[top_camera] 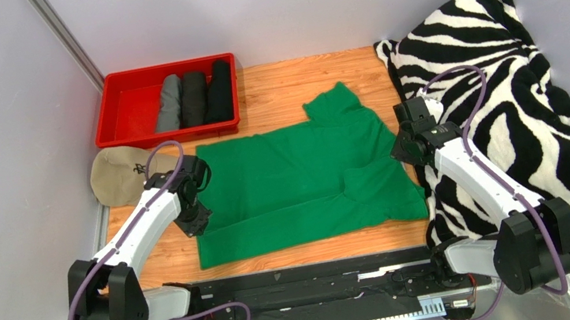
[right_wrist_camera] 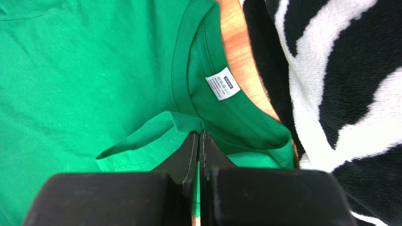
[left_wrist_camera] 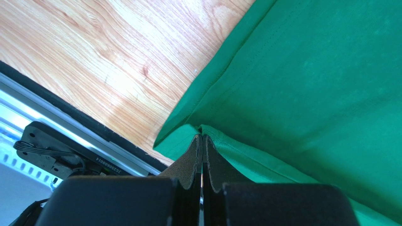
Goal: Roll the t-shirts
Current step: Fold the T-shirt at the center of the board.
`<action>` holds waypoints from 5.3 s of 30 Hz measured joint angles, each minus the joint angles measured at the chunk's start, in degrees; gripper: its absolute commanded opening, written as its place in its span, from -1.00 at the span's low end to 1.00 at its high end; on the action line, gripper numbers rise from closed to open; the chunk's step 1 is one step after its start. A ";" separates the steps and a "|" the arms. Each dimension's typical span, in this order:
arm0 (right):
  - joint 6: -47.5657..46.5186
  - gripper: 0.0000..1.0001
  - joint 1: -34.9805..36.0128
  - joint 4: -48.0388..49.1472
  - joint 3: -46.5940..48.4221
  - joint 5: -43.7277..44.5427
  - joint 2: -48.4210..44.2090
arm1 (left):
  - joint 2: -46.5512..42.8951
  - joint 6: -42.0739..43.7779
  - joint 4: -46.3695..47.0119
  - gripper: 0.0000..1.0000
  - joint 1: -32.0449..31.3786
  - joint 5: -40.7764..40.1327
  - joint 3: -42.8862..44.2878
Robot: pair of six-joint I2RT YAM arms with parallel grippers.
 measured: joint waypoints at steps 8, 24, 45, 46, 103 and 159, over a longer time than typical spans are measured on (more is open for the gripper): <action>-1.31 -1.00 0.00 -1.05 2.86 0.28 0.94 | 0.55 0.24 -0.79 -1.00 0.00 -1.55 3.13; -3.37 -0.03 0.00 -1.55 5.07 1.33 7.96 | 8.09 3.87 1.66 0.05 0.57 -2.40 5.75; 1.90 0.12 1.22 -6.19 -12.68 -8.52 -8.46 | -11.91 -14.43 -0.55 0.06 1.36 7.06 -15.37; 1.97 0.14 1.22 -6.01 -12.68 -8.55 -8.20 | -11.02 -14.60 -0.31 0.06 1.33 6.95 -15.28; 12.31 -1.00 1.36 -10.40 -15.69 -5.09 -6.60 | -2.49 -8.44 -1.70 -1.00 2.43 -8.11 -8.35; -6.86 0.61 -0.68 11.63 20.72 -11.50 24.94 | 41.33 36.79 23.89 -0.10 13.00 5.81 40.11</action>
